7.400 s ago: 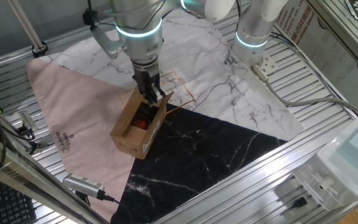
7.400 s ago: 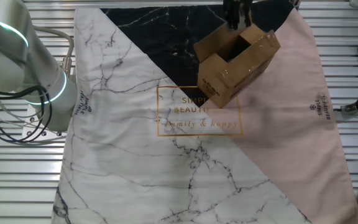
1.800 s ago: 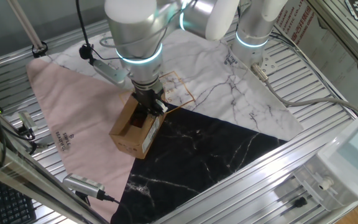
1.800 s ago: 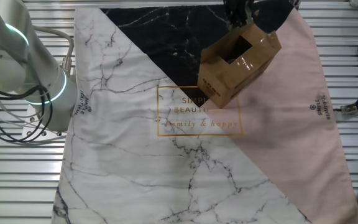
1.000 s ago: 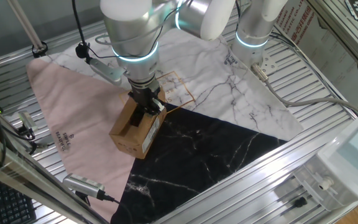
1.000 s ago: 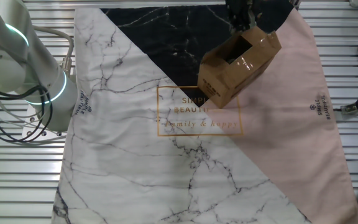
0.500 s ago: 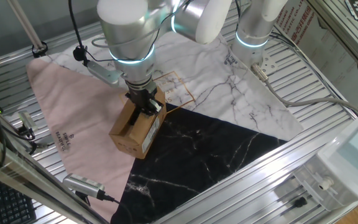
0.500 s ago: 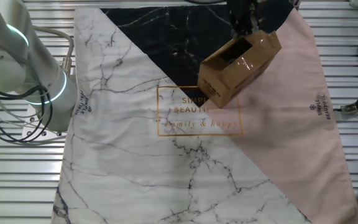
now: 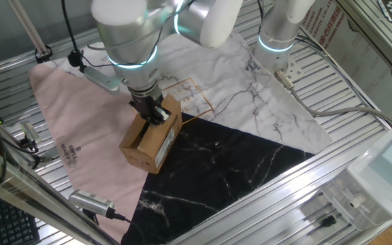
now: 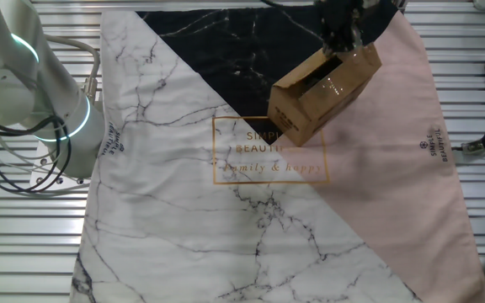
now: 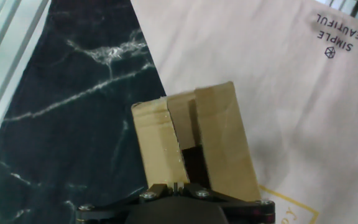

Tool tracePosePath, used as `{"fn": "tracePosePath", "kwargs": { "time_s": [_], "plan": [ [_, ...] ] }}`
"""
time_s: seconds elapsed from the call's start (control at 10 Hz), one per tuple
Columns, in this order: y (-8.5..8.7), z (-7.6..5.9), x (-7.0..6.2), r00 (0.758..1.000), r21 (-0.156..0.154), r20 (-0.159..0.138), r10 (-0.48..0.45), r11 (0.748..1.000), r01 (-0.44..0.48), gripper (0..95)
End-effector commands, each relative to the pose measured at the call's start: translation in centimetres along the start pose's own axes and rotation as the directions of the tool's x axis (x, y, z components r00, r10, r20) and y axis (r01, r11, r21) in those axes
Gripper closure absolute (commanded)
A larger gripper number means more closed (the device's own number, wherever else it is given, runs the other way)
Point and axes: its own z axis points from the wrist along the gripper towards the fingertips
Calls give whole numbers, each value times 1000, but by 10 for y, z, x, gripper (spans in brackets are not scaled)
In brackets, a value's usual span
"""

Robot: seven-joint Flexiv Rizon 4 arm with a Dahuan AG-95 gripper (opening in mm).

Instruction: Cover the box

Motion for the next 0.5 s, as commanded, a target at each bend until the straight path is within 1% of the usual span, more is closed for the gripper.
{"fn": "tracePosePath", "kwargs": {
  "time_s": [0.1,0.3,0.5],
  "plan": [
    [-1,1,1,1000,0,-1,0,1000,0,950],
    [-2,2,1,1000,-1,-2,2,1000,-2,950],
    [-2,2,1,1000,-8,1,9,1000,-8,950]
  ]
}}
